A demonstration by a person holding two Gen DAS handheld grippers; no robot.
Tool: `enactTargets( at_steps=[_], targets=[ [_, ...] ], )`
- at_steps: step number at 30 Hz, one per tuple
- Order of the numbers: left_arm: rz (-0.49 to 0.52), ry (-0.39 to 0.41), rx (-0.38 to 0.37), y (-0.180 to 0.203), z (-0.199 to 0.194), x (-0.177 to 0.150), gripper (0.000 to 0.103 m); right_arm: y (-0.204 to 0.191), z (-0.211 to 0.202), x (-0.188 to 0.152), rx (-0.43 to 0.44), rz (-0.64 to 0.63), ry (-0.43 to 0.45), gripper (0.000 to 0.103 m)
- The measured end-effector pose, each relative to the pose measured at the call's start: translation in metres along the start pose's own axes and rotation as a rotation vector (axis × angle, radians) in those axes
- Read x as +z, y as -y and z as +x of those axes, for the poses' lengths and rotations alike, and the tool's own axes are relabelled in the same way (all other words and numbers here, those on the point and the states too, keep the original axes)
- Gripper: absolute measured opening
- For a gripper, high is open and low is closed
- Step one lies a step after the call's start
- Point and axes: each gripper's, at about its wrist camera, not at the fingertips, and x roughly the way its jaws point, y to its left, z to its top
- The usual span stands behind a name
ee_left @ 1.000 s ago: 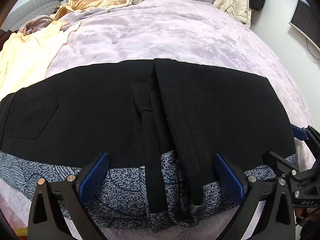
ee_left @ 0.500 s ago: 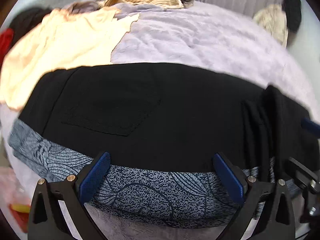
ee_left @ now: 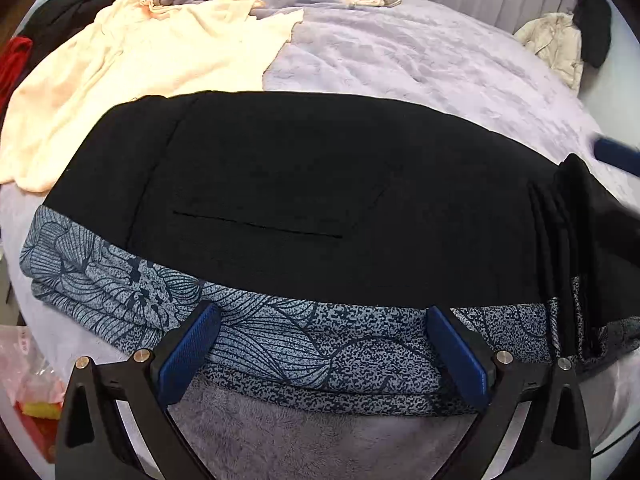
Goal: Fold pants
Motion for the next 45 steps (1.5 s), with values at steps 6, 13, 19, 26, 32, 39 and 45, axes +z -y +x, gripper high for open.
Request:
enactTargets(
  at_steps=[6,13,19,26,32,39,45],
  targets=[
    [-0.038,0.111,-0.056,-0.033,-0.053,-0.005,0.103,-0.021,0.090,0.072,0.200,-0.091,-0.134,0.103],
    [-0.071,0.080,-0.054,-0.092,-0.042,-0.006,0.103,-0.071,0.191,0.109,0.358,-0.337,-0.363,0.103],
    [-0.065,0.128,-0.233,-0.141,-0.052,0.009,0.103,-0.069,0.213,0.115,0.574,-0.330,-0.470,0.080],
    [0.154,0.233,-0.250,-0.204,-0.060,0.052,0.103,-0.070,0.148,0.105,0.575,-0.441,-0.274,0.019],
    [0.228,0.178,-0.291,-0.227,-0.023,0.098,0.103,-0.098,0.109,0.081,0.372,-0.590,-0.119,0.018],
    [0.192,-0.021,-0.462,-0.179,0.041,0.079,0.103,-0.111,0.105,0.074,0.229,-0.626,-0.106,0.028],
    [0.232,0.054,-0.322,-0.146,0.026,0.064,0.096,-0.109,0.104,0.066,0.189,-0.632,-0.097,0.025]
  ],
)
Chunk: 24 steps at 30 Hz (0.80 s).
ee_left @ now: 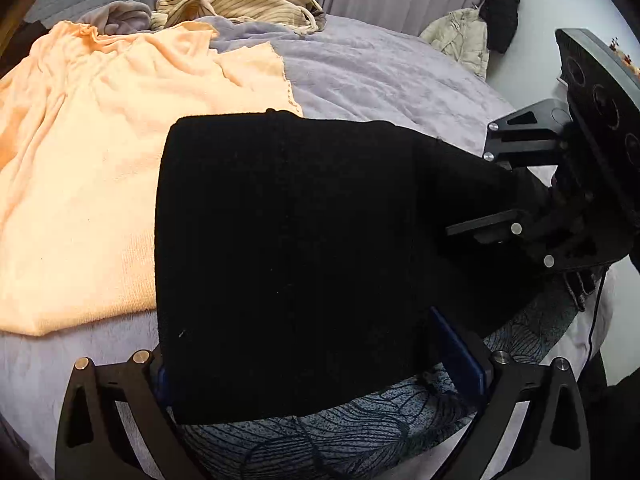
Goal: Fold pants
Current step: 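Grasp the trousers' end with the right gripper while the left gripper grasps beside it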
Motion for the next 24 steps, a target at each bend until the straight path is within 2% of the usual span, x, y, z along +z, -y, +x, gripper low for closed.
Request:
enactTargets(
  at_steps=[2,3,5,6,10,11,12,13,15,18,20,21,22,23,24],
  targets=[
    [-0.010,0.044,0.041,0.004,-0.017,-0.002,0.067,-0.001,-0.010,-0.002,-0.011,-0.004,0.026,0.020],
    [-0.018,0.058,0.040,0.004,-0.025,-0.004,0.061,-0.003,-0.016,-0.005,-0.016,-0.002,0.039,0.018],
    [-0.052,0.086,0.013,0.005,-0.039,-0.005,0.032,0.004,-0.012,-0.001,-0.025,0.018,0.057,0.018],
    [-0.059,0.089,0.002,0.007,-0.041,-0.006,0.030,0.006,-0.009,-0.002,-0.025,0.036,0.059,0.018],
    [0.032,0.034,0.134,0.034,-0.023,-0.004,0.030,0.009,0.011,0.001,-0.028,0.105,0.020,0.018],
    [0.027,0.008,0.145,0.033,-0.015,-0.003,0.044,0.005,0.011,0.000,-0.034,0.100,0.019,0.015],
    [0.009,-0.013,0.122,0.027,-0.014,-0.005,0.066,0.002,0.006,-0.001,-0.036,0.092,0.031,0.015],
    [-0.021,-0.052,0.076,0.019,-0.007,-0.005,0.102,-0.001,-0.004,-0.002,-0.031,0.088,0.065,0.014],
    [-0.047,-0.060,0.079,0.008,-0.001,-0.005,0.103,-0.003,-0.025,-0.005,-0.020,0.090,0.125,0.014],
    [-0.098,-0.058,-0.079,0.002,-0.001,0.006,0.103,-0.013,-0.049,-0.010,-0.028,0.051,0.168,0.014],
    [-0.112,-0.053,-0.138,0.004,0.000,0.012,0.102,-0.014,-0.055,-0.011,-0.026,0.042,0.188,0.014],
    [-0.101,-0.043,-0.141,0.010,-0.002,0.015,0.102,-0.013,-0.055,-0.011,-0.025,0.049,0.191,0.014],
    [-0.077,-0.038,-0.143,0.016,-0.004,0.018,0.097,-0.010,-0.052,-0.011,-0.030,0.064,0.186,0.014],
    [-0.042,-0.036,-0.145,0.024,-0.010,0.018,0.065,-0.006,-0.048,-0.011,-0.036,0.081,0.172,0.014],
    [-0.007,-0.041,-0.096,0.033,-0.015,0.019,0.053,0.000,-0.038,-0.012,-0.047,0.105,0.144,0.014]
  ],
)
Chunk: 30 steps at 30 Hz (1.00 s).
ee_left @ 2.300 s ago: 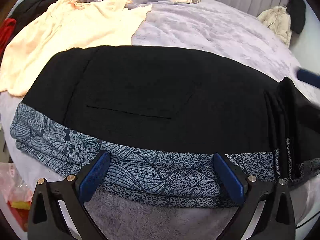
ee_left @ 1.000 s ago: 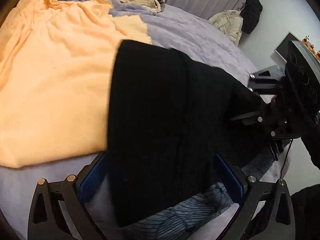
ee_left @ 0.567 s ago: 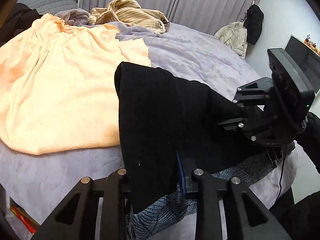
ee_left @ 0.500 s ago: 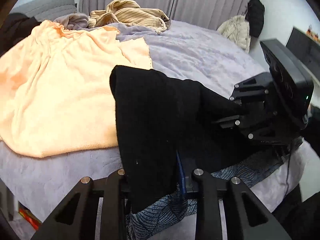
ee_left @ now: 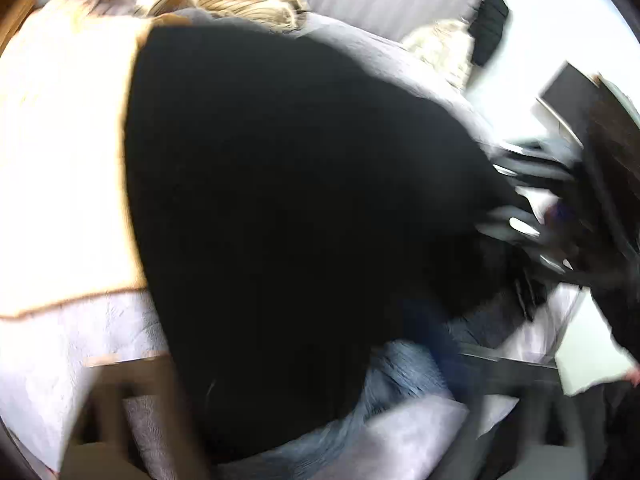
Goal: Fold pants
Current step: 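Grasp the trousers' end with the right gripper while the left gripper grasps beside it, then lift the trousers' end with both grippers and fold it over the bundle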
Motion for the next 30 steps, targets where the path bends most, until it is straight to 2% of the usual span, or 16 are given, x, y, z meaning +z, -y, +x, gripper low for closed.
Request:
enactTargets(
  at_steps=[1,3,4,6,8,9,12,15,16,18,21,23,26,28,30],
  targets=[
    [0.029,-0.025,0.088,0.007,0.000,0.002,0.036,0.002,0.005,-0.001,-0.020,0.017,-0.023,0.014],
    [0.020,-0.059,0.120,0.010,0.001,0.006,0.032,0.011,0.016,-0.002,0.009,0.076,-0.043,0.015],
    [0.019,-0.066,0.140,0.013,0.000,0.009,0.032,0.012,0.015,0.001,0.010,0.101,-0.046,0.021],
    [0.018,-0.066,0.170,0.022,-0.006,0.014,0.030,0.017,0.013,0.004,-0.011,0.155,-0.060,0.036],
    [0.010,-0.060,0.186,0.031,-0.016,0.021,0.028,0.020,-0.006,0.003,-0.090,0.188,-0.023,0.070],
    [-0.002,-0.055,0.186,0.036,-0.023,0.025,0.028,0.021,-0.019,-0.001,-0.148,0.199,-0.008,0.074],
    [-0.007,-0.018,0.162,0.052,-0.048,0.034,0.028,0.021,-0.061,-0.025,-0.284,0.239,-0.004,0.075],
    [0.084,0.016,0.206,0.092,-0.064,0.049,0.028,0.009,-0.103,-0.068,-0.373,0.265,0.019,0.075],
    [0.108,0.016,0.222,0.103,-0.064,0.053,0.028,0.004,-0.104,-0.083,-0.386,0.281,-0.006,0.075],
    [0.137,0.011,0.236,0.118,-0.068,0.054,0.025,-0.001,-0.086,-0.105,-0.361,0.332,-0.080,0.075],
    [0.155,0.002,0.233,0.144,-0.067,0.066,0.025,-0.010,-0.034,-0.121,-0.264,0.338,-0.175,0.076],
    [0.169,-0.003,0.221,0.156,-0.075,0.065,0.024,-0.022,-0.014,-0.120,-0.326,0.255,-0.196,0.077],
    [0.190,0.002,0.222,0.181,-0.083,0.047,0.024,-0.017,-0.035,-0.114,-0.304,0.293,-0.159,0.077],
    [0.210,0.011,0.207,0.191,-0.081,0.046,0.024,-0.012,-0.080,-0.118,-0.327,0.345,-0.037,0.078],
    [0.242,0.017,0.194,0.212,-0.069,0.050,0.024,-0.007,-0.126,-0.134,-0.405,0.411,0.047,0.081]
  ],
)
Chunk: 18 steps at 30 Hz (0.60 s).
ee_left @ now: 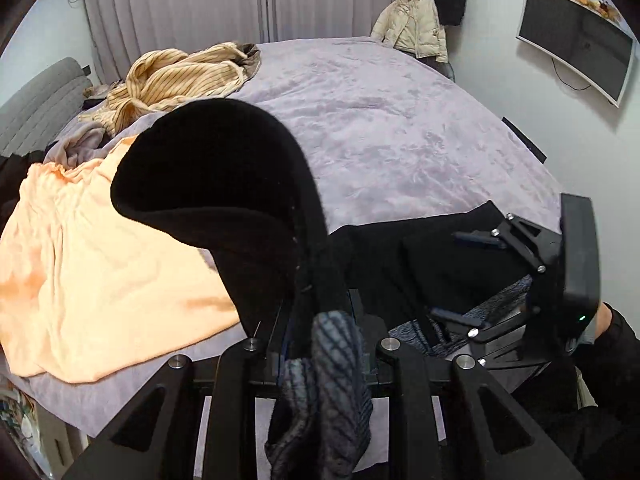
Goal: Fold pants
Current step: 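Lift the trousers' end with both grippers and fold it over the bundle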
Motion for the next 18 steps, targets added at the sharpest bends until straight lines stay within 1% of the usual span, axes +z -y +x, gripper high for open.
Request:
enactTargets(
  at_steps=[2,4,6,8,9,12,15,16,17,18],
  targets=[
    [0.035,0.005,-0.032,0.020,0.002,0.009,0.024,0.025,-0.026,-0.014,-0.051,0.082,0.025,0.081],
    [0.087,0.002,-0.068,0.058,0.009,0.021,0.024,0.051,-0.045,-0.036,-0.110,0.165,0.012,0.081],
    [0.153,-0.016,-0.112,0.102,0.023,0.028,0.024,0.068,-0.058,-0.059,-0.167,0.217,-0.007,0.081],
    [0.215,-0.052,-0.148,0.143,0.047,0.035,0.024,0.081,-0.067,-0.080,-0.215,0.267,-0.027,0.081],
    [0.230,-0.075,-0.159,0.160,0.060,0.037,0.024,0.086,-0.070,-0.089,-0.228,0.295,-0.033,0.081],
    [0.270,-0.145,-0.161,0.206,0.113,0.038,0.024,0.102,-0.078,-0.116,-0.251,0.369,-0.051,0.081],
    [0.235,-0.224,-0.161,0.224,0.163,0.034,0.024,0.107,-0.092,-0.141,-0.263,0.422,-0.070,0.081],
    [0.218,-0.233,-0.159,0.225,0.176,0.033,0.025,0.110,-0.093,-0.147,-0.259,0.441,-0.076,0.081],
    [0.212,-0.219,-0.161,0.227,0.182,0.030,0.029,0.110,-0.096,-0.148,-0.254,0.452,-0.081,0.081],
    [0.217,-0.193,-0.161,0.227,0.180,0.030,0.032,0.110,-0.101,-0.159,-0.249,0.459,-0.083,0.081]
  ],
)
